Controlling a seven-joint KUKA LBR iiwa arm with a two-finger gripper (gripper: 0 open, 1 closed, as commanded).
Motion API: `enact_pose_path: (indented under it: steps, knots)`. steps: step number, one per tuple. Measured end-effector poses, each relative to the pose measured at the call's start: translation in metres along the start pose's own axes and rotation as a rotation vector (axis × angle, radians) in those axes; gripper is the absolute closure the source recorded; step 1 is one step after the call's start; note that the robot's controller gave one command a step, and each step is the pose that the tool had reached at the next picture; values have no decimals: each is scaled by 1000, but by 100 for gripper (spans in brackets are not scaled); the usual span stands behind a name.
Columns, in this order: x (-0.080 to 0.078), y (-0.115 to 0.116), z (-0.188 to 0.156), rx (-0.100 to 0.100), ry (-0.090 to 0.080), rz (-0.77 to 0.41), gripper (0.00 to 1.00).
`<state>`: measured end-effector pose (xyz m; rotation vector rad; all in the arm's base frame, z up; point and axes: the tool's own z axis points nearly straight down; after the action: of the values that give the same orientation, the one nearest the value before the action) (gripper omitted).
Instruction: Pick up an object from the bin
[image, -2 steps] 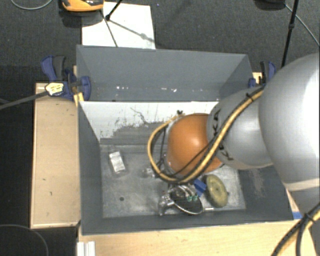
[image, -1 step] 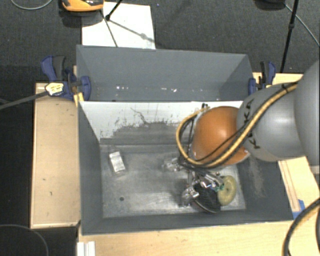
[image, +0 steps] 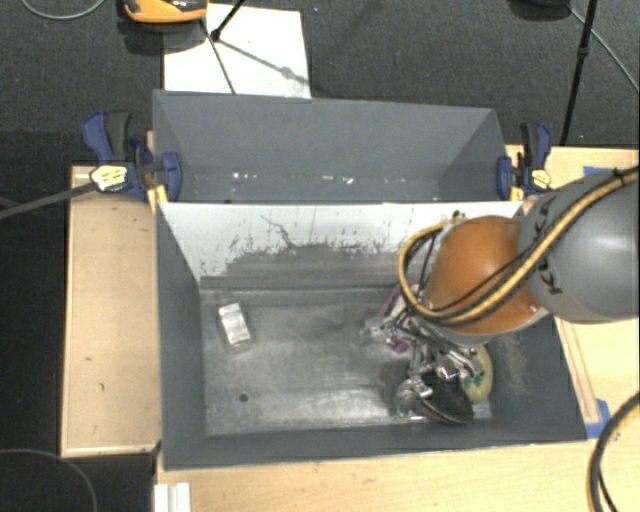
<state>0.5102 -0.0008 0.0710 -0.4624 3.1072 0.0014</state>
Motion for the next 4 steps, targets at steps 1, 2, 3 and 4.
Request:
enact_pose_path:
  steps: [1, 2, 3, 4]
  knots:
    - [46, -50, -11, -1, -3, 183, 0]
    - [47, -50, -9, -1, -1, 186, 100]
    - [40, -47, -78, 3, -7, -8, 100]
    - [43, -61, -116, 4, -6, 57, 100]
